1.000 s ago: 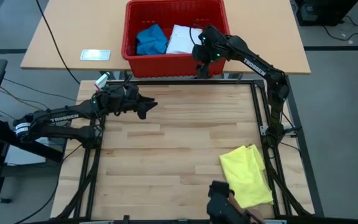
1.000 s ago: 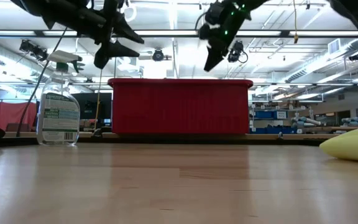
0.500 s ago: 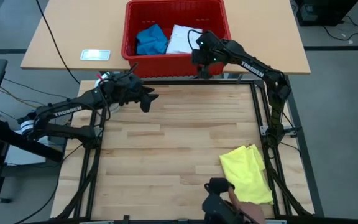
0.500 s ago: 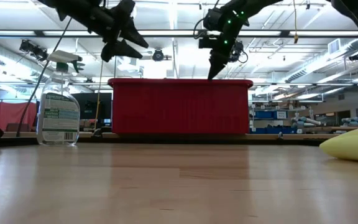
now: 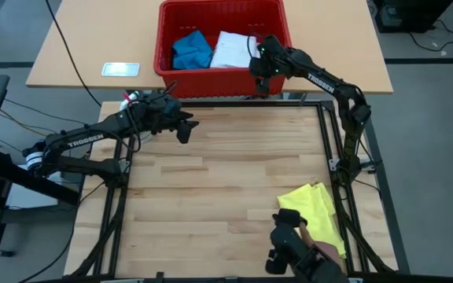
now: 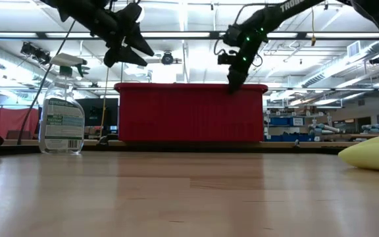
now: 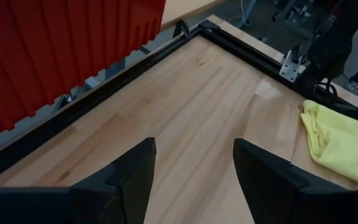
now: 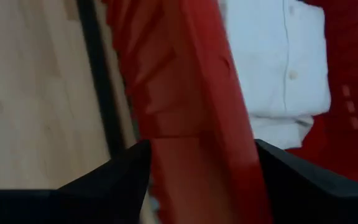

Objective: Fold Laundry from Bin

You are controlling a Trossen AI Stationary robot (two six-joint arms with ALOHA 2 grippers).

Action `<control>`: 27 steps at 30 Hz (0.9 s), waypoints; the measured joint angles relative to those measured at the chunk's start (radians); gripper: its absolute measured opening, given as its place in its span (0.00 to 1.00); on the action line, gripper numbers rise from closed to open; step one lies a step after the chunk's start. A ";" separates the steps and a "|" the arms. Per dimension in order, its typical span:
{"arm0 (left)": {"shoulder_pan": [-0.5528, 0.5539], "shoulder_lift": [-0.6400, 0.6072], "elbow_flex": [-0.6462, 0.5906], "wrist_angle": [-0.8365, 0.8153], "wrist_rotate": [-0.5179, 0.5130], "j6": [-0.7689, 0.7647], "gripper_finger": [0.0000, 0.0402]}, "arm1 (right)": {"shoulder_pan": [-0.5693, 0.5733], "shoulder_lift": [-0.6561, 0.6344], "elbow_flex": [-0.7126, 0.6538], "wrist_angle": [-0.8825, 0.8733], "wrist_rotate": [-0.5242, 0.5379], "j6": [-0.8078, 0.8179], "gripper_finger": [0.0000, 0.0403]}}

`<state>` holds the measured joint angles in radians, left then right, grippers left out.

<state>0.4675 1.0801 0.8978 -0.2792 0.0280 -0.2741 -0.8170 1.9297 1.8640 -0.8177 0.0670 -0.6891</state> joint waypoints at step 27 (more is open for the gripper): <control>0.001 0.000 0.000 -0.006 -0.013 -0.020 0.55 | -0.005 -0.028 -0.081 -0.222 -0.038 0.045 0.39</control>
<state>0.4684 1.0801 0.8978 -0.2855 0.0154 -0.2943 -0.8225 1.9015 1.7829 -1.0397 0.0295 -0.6436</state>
